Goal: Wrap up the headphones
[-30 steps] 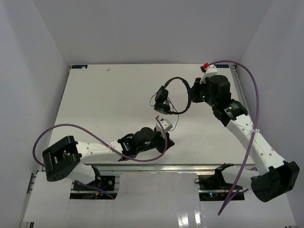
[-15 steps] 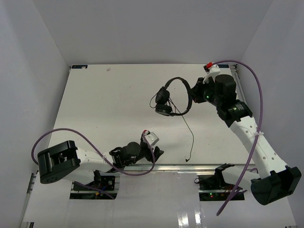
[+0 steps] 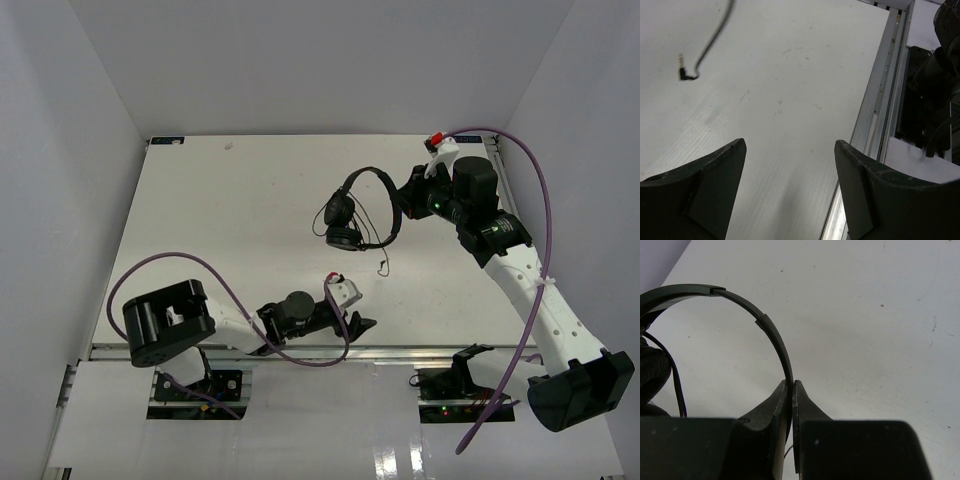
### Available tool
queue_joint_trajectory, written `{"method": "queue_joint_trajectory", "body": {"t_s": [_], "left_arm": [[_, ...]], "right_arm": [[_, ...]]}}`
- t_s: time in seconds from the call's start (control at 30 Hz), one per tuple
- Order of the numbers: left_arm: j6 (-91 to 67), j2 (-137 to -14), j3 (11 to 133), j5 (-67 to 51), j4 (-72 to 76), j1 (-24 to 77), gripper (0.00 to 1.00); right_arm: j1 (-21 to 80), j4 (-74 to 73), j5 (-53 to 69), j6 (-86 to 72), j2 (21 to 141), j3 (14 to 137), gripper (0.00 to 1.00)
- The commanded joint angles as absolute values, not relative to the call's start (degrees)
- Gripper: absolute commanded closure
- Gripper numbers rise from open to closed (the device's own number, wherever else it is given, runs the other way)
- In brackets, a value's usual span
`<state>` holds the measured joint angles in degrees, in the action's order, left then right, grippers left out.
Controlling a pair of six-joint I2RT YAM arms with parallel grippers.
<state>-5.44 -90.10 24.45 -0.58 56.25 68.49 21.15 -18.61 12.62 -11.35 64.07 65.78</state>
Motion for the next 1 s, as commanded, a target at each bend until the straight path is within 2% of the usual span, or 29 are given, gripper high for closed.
{"method": "queue_joint_trajectory", "body": {"t_s": [0.0,0.17,0.3,0.43,0.73,0.97], "left_arm": [[-3.04,-94.48,31.81,0.97,57.94,68.82,0.18],[-3.09,-99.37,34.69,13.26,60.3,69.28,0.18],[-3.38,-99.11,32.67,16.84,63.53,70.0,0.19],[-2.83,-96.78,30.03,17.89,63.76,71.4,0.22],[-4.76,-88.66,19.17,23.19,65.21,75.76,0.21],[-2.68,-88.51,22.28,24.37,62.79,76.38,0.21]], "right_arm": [[20.98,-16.26,14.15,-12.15,62.31,66.01,0.92],[20.83,-16.45,14.41,-12.48,61.84,65.9,0.92],[20.86,-16.5,14.7,-12.59,61.44,65.65,0.92],[20.83,-16.51,14.68,-12.58,61.36,65.65,0.92],[20.92,-16.25,14.77,-12.92,61.26,64.86,0.92],[20.86,-16.29,15.51,-13.2,60.91,64.95,0.92]]}}
